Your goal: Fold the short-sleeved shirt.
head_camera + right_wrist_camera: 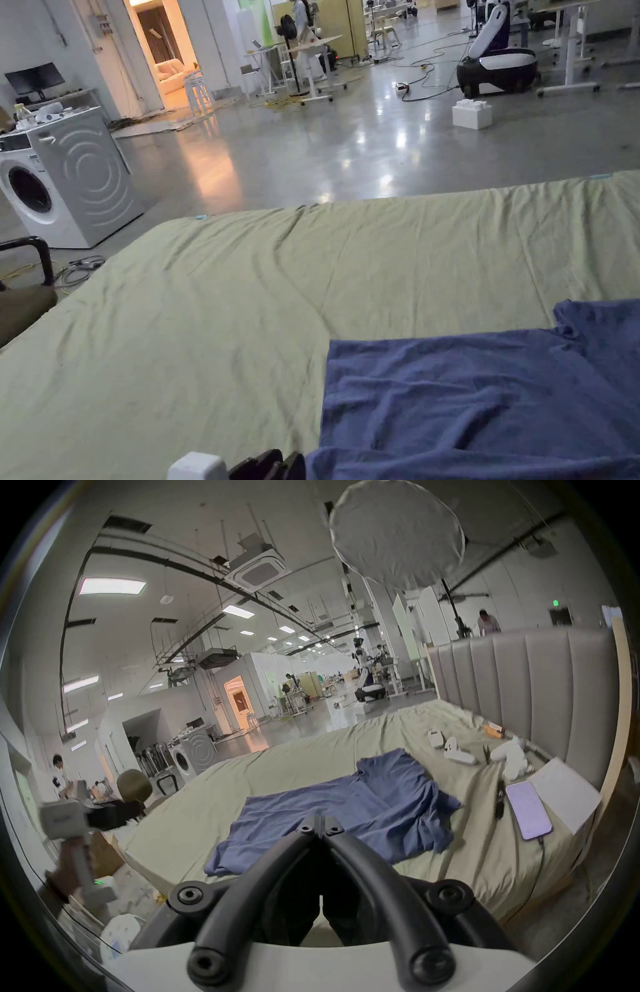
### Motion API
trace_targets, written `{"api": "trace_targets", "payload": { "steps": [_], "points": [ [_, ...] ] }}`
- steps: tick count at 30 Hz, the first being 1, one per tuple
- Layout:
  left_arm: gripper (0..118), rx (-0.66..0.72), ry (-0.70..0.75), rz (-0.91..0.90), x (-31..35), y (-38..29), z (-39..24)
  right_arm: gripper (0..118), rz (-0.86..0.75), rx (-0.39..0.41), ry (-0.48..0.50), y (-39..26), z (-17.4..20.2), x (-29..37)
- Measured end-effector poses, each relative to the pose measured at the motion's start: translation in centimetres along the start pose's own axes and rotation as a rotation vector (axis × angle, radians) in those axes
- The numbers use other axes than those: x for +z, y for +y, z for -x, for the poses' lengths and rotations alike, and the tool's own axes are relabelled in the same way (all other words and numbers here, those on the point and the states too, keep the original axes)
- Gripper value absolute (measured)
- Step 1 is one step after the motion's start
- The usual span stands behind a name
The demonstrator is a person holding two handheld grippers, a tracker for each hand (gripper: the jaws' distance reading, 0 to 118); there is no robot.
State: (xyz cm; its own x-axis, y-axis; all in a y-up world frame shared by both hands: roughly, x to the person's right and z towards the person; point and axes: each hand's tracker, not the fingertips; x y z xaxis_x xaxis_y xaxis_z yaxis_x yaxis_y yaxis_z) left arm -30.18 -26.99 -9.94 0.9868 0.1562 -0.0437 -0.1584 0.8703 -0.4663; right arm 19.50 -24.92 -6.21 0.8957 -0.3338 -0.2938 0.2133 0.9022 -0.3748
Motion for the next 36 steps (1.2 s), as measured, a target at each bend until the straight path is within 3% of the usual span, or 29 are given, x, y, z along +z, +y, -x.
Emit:
{"api": "trace_targets", "payload": {
  "steps": [2,5,6,9,12,13,14,15,20,26,28,30,33,36],
  "points": [
    [28,-0.067,0.051,0.120,-4.4,-1.4,1.2,0,0.019,-0.021,-0.022,-0.4,-0.6,0.3],
    [58,-0.022,0.002,0.297,-9.7,-3.4,2.3,0,0.041,-0.061,-0.050,-0.8,-1.7,0.9],
    [64,0.004,-0.018,0.339,-11.1,-4.0,2.6,0,0.047,-0.076,-0.061,-0.9,-2.0,1.1],
    [66,0.014,-0.031,0.422,-14.3,-5.4,2.5,0,0.054,-0.108,-0.091,-1.1,-2.7,1.8],
    [65,0.015,0.012,0.474,-16.3,-5.7,1.9,0,0.053,-0.124,-0.104,-1.6,-3.6,2.4],
    [59,0.025,0.010,0.484,-16.2,-5.6,1.6,0,0.047,-0.137,-0.099,-1.7,-3.9,2.7],
    [43,0.023,0.005,0.484,-16.3,-5.5,1.3,0,0.045,-0.155,-0.096,-1.9,-4.2,2.8],
    [11,0.031,-0.016,0.485,-16.2,-5.3,1.0,0,0.045,-0.169,-0.098,-2.1,-4.4,2.9],
    [11,-0.147,0.034,0.579,-18.1,-5.8,-0.6,0,0.086,-0.184,-0.134,-2.9,-5.6,1.9],
    [11,-0.121,0.024,0.630,-19.0,-4.9,-0.1,0,0.092,-0.088,-0.203,-1.4,-8.1,-1.9],
    [11,-0.101,0.021,0.646,-19.2,-4.5,0.1,3,0.127,-0.094,-0.282,-1.2,-10.3,-4.7],
    [11,-0.091,0.017,0.661,-19.2,-4.5,0.2,22,0.173,-0.122,-0.343,-1.3,-12.6,-8.0],
    [11,-0.081,0.011,0.655,-19.1,-4.8,0.4,69,0.231,-0.151,-0.423,-2.2,-15.5,-13.4],
    [11,-0.069,0.001,0.631,-18.7,-5.1,0.7,71,0.316,-0.077,-0.398,-3.7,-16.3,-18.2]
  ]
}}
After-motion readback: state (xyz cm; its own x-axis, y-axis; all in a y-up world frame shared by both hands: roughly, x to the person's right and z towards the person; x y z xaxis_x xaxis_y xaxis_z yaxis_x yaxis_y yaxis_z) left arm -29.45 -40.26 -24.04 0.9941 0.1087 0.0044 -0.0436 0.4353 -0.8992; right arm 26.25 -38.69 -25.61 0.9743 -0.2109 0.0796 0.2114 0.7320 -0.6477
